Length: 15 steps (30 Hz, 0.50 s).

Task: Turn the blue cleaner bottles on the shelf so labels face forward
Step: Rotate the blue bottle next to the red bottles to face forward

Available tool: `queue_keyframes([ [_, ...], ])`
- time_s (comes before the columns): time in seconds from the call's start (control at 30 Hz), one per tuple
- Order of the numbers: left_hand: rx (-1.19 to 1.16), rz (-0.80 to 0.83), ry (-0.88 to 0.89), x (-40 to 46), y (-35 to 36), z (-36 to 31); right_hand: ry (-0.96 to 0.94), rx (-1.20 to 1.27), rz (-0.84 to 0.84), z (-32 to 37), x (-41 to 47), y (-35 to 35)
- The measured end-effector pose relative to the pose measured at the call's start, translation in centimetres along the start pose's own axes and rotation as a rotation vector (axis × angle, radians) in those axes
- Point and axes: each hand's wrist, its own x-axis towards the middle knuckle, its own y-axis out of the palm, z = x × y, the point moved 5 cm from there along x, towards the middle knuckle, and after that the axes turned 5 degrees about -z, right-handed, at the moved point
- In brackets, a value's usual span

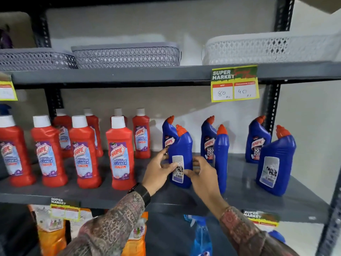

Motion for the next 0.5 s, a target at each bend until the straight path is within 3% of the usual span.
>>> queue_keyframes([
  [0.27, -0.148, -0.170, 0.116, 1.1, -2.0, -3.7, -0.097, 0.195, -0.072, 4.2, 1.0, -0.7],
  [0.4, -0.304, 0.036, 0.051, 0.7, -0.9, -4.7, -0.125, 0.304, -0.015, 4.7, 0.5, 0.0],
  [0.5, -0.311, 0.071, 0.015, 0.4, -0.6, -4.2, -0.144, 0.303, 0.048, 3.8, -0.1, 1.2],
])
